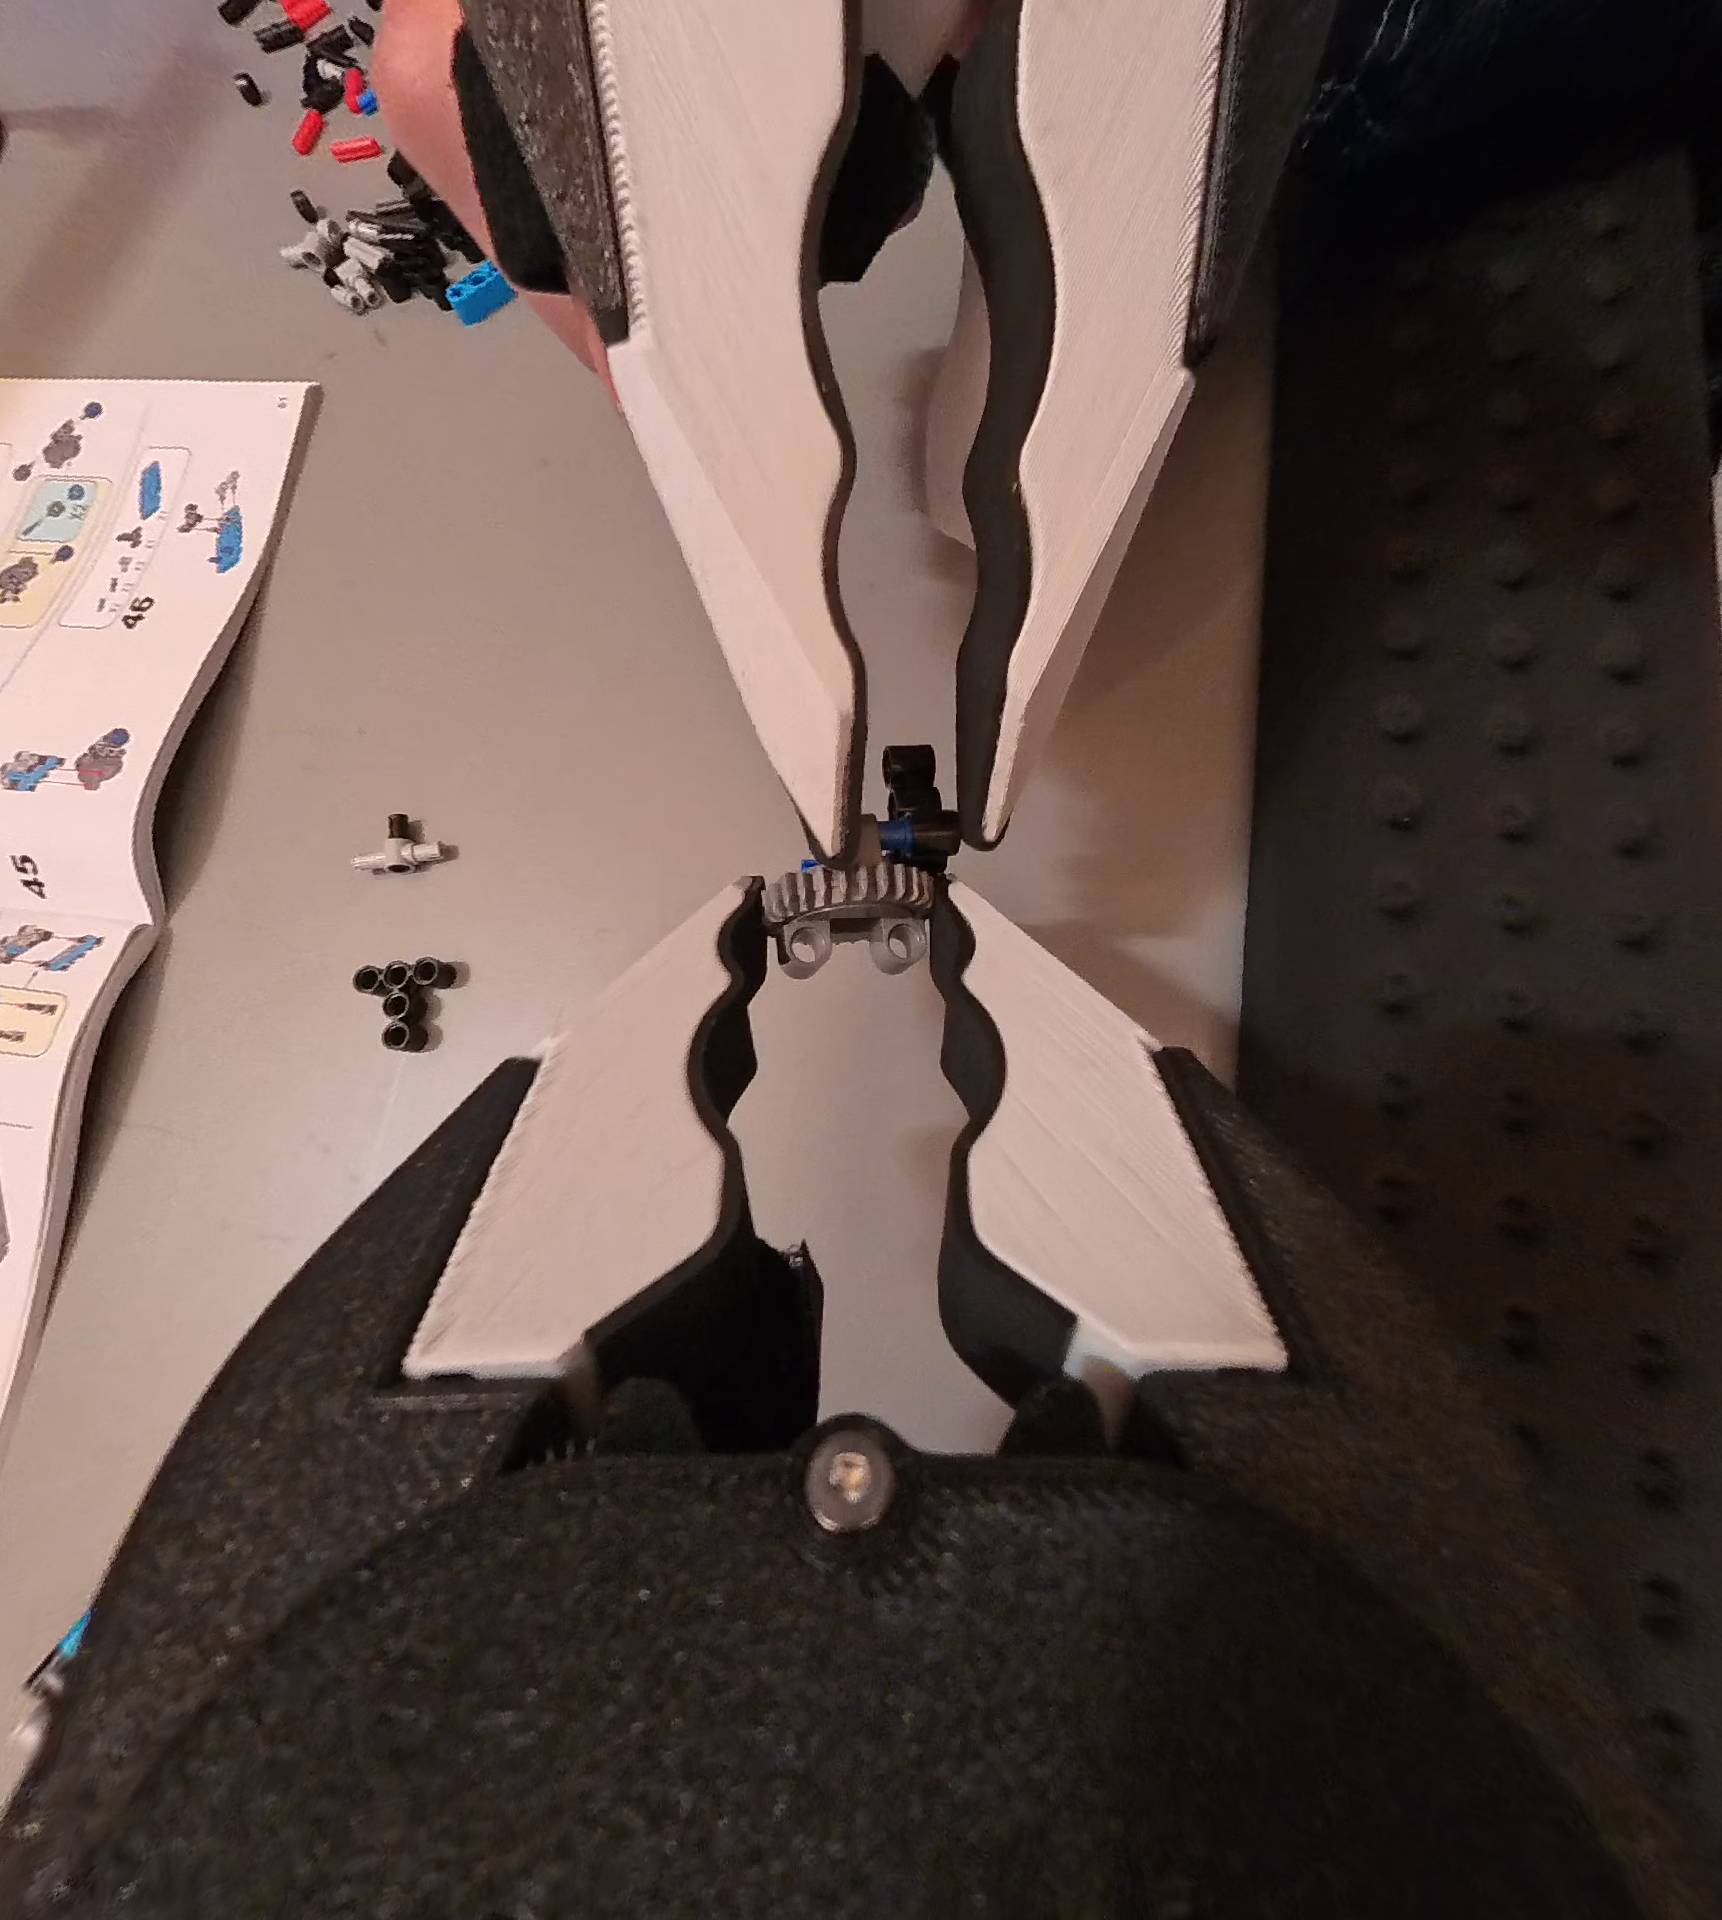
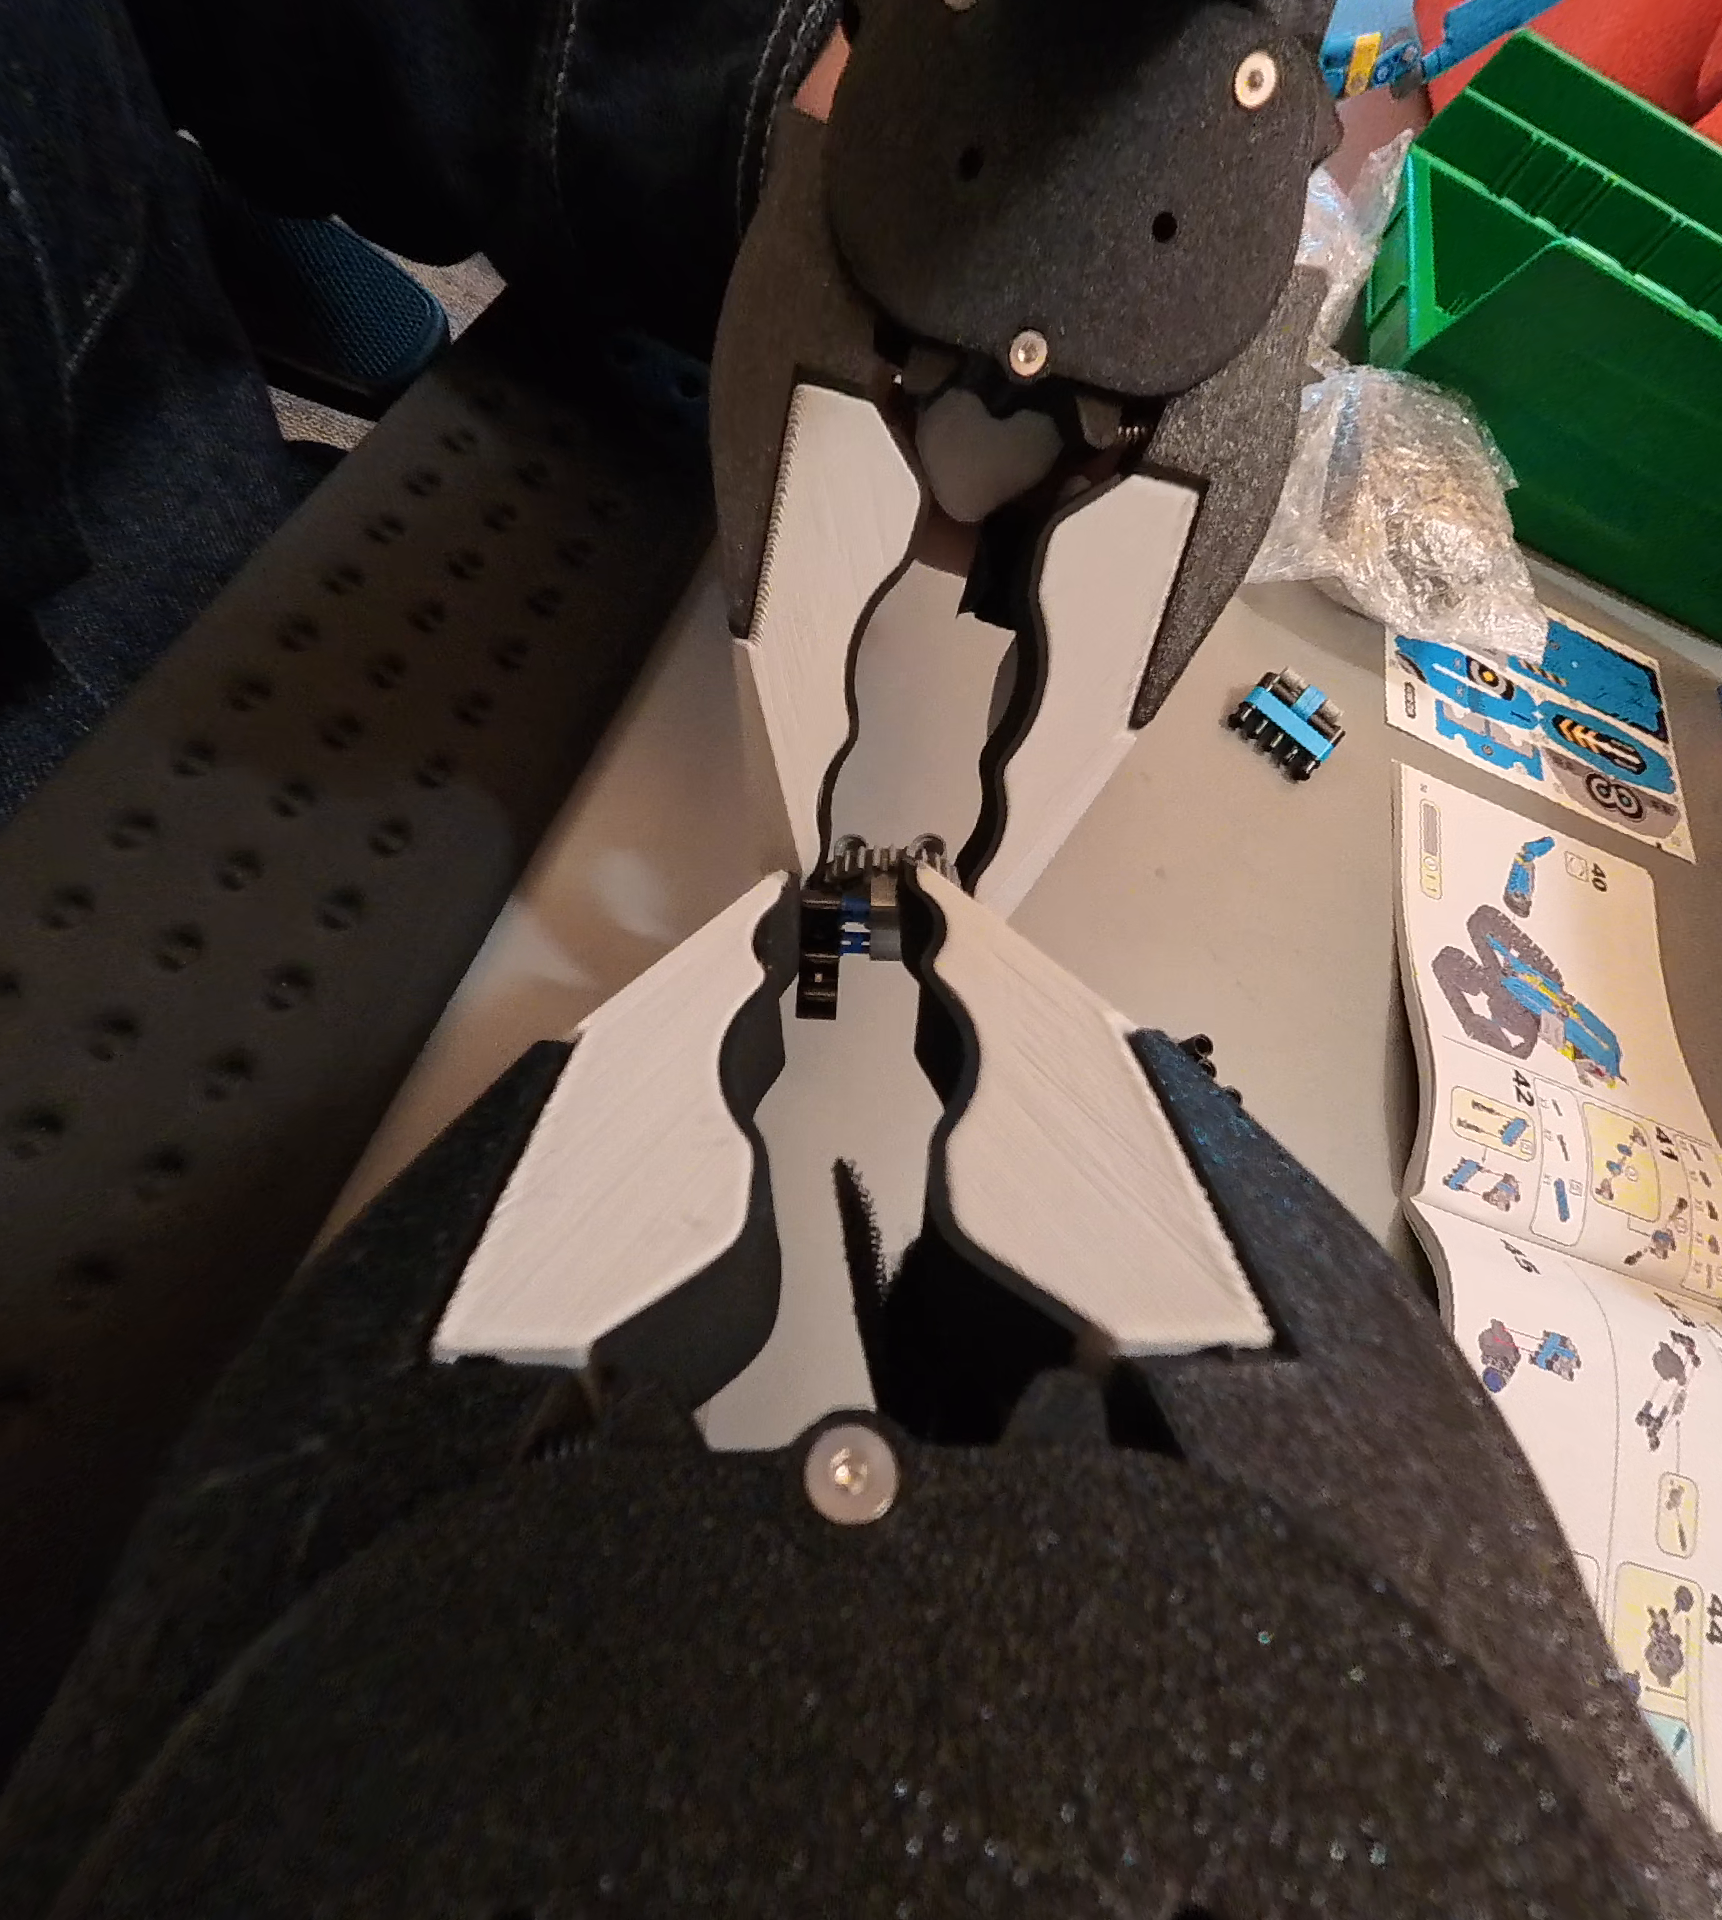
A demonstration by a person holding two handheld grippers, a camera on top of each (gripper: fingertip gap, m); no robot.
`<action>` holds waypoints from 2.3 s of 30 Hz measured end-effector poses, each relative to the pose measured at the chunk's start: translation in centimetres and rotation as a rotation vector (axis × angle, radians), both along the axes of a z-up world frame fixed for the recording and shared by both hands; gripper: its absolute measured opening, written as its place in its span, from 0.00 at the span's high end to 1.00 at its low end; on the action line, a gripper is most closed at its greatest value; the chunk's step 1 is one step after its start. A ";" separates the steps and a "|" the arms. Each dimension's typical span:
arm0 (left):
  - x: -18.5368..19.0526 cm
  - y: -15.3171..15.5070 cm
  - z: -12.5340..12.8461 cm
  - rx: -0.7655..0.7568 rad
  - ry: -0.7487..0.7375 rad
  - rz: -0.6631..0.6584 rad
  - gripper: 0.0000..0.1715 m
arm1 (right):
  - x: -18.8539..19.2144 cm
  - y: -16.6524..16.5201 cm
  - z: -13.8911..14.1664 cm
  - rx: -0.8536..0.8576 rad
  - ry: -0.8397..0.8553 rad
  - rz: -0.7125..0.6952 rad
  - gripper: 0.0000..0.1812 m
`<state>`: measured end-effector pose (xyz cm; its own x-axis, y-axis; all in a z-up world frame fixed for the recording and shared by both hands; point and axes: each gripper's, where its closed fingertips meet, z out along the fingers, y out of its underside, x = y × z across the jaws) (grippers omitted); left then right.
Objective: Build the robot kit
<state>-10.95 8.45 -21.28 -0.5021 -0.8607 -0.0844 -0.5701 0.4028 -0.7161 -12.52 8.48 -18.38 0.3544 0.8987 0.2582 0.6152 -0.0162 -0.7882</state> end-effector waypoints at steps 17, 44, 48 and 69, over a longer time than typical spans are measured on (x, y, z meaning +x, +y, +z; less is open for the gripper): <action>-0.2 0.5 -0.5 0.037 0.020 0.027 0.82 | -0.1 0.3 -0.5 0.014 -0.020 -0.028 0.89; 0.4 0.9 -0.4 0.038 0.023 0.082 0.83 | 0.8 1.2 -0.6 0.057 -0.111 -0.084 0.93; 0.5 0.9 -0.2 0.025 0.007 0.089 0.83 | 0.8 1.2 -0.4 0.063 -0.110 -0.086 0.93; 0.3 -0.1 9.9 -0.499 -0.694 0.096 0.82 | 0.8 0.1 9.3 0.125 0.507 -0.117 0.86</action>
